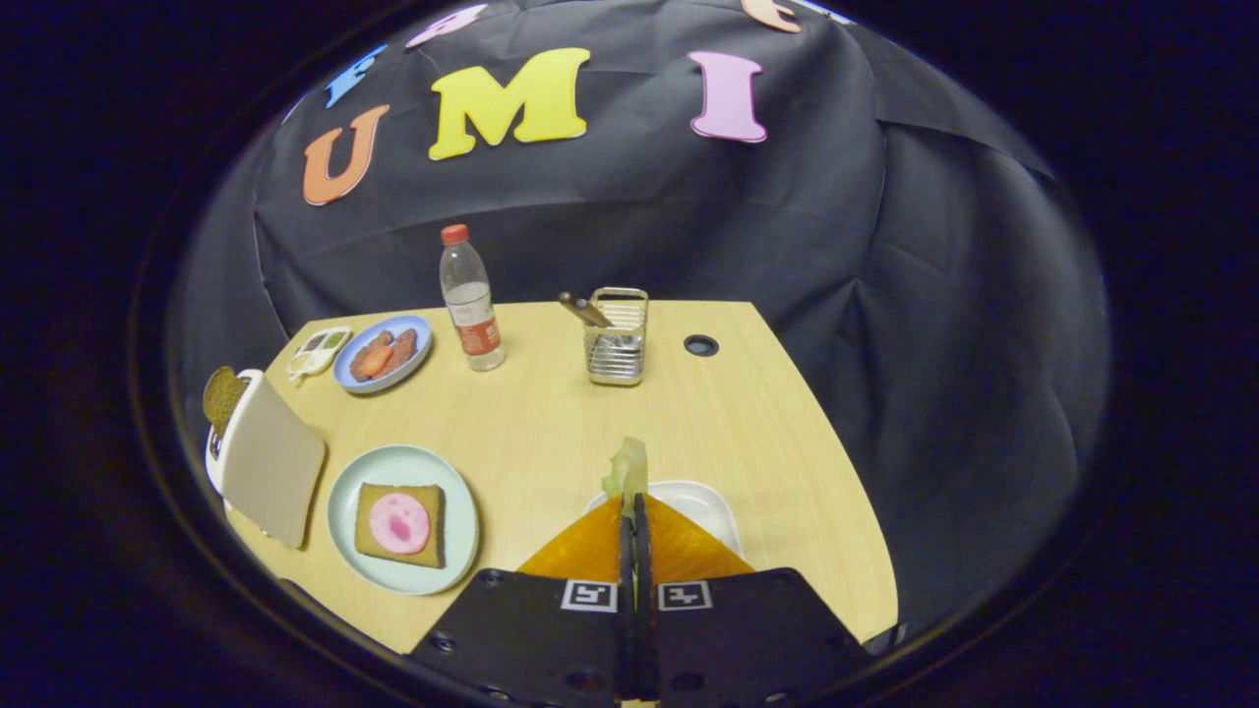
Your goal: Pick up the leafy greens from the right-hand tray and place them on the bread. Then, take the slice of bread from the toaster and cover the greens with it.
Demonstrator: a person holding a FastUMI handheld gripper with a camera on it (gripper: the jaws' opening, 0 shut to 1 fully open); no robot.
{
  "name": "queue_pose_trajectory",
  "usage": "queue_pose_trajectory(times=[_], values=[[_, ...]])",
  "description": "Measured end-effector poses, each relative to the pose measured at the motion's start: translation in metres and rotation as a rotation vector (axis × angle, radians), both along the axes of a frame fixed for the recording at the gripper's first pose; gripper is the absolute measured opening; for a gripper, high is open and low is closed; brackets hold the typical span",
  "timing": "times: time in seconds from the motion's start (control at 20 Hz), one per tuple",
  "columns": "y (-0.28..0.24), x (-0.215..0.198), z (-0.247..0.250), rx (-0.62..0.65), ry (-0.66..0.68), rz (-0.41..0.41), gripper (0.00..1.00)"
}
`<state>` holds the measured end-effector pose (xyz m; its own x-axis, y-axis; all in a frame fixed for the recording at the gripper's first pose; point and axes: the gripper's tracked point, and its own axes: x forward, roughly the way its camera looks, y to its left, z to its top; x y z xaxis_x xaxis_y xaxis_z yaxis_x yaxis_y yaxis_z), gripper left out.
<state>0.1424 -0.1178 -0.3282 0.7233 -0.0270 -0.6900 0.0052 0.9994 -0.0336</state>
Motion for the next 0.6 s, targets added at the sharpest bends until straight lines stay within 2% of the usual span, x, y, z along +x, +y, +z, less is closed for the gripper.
queue_pose_trajectory(times=[0.35,0.6], values=[[0.074,-0.026,0.013,-0.048,-0.02,0.046,0.01],[0.133,-0.043,0.011,-0.027,-0.004,0.066,0.0]])
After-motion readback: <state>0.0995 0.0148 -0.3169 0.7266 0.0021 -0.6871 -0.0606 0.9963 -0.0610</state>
